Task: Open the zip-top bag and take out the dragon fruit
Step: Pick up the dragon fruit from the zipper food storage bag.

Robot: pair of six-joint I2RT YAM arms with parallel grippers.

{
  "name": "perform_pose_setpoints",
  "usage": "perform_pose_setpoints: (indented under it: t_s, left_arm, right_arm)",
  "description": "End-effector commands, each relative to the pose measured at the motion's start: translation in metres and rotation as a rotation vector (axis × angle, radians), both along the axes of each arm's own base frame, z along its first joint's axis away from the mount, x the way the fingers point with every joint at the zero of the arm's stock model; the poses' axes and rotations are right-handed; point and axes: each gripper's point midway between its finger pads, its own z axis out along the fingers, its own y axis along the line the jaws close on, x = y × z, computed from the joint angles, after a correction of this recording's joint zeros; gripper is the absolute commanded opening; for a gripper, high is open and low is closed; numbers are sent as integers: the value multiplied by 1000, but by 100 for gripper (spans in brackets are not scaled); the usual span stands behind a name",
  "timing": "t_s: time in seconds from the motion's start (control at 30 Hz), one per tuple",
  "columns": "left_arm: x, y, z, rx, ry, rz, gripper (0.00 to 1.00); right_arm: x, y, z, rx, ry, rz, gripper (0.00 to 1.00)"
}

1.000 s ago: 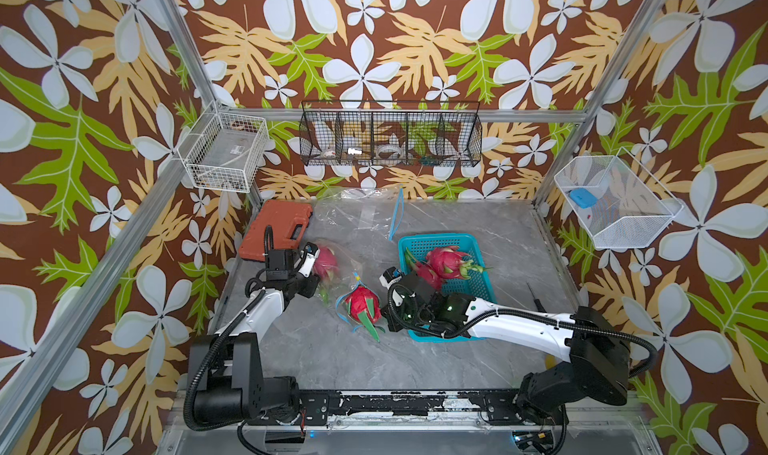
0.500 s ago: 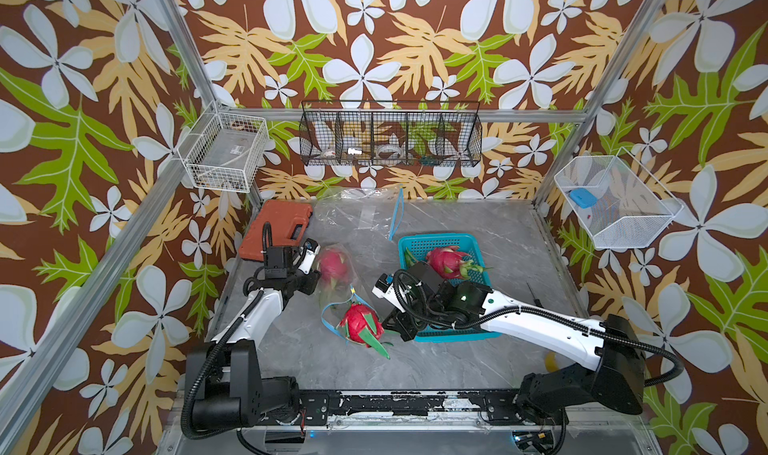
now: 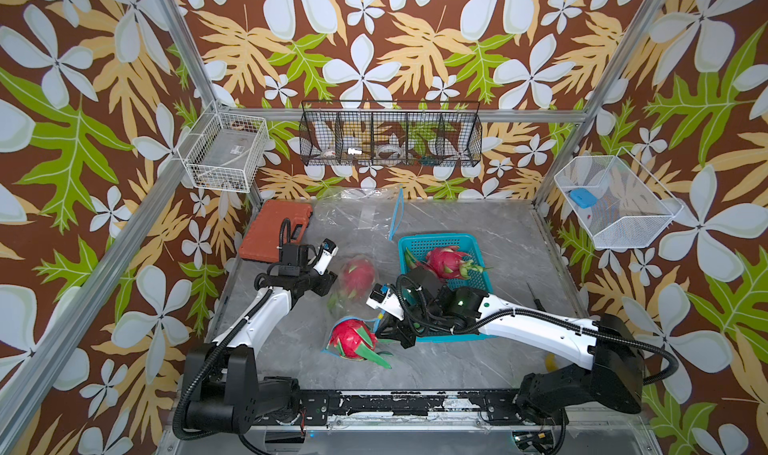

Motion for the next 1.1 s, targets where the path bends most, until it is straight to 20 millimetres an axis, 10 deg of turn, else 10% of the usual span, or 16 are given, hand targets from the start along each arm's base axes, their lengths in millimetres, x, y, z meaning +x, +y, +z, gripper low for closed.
perform_pose_setpoints:
  t_s: [0.0, 0.47, 0.6, 0.8, 1.07]
  left_arm:
    - [-8, -8, 5, -11, 25, -52, 54]
    - [-3, 4, -31, 80, 78, -42, 54]
    - [-2, 7, -38, 95, 92, -31, 54]
    - [-7, 7, -40, 94, 97, -33, 54]
    - [-44, -27, -17, -40, 157, -237, 61]
  right_arm:
    - [4, 16, 33, 133, -88, 53, 0]
    - [-34, -71, 97, 276, -50, -60, 0]
    - [3, -106, 118, 371, -94, -276, 0]
    - [87, -173, 85, 198, -155, -721, 0]
    - [97, -176, 55, 83, -111, -744, 0]
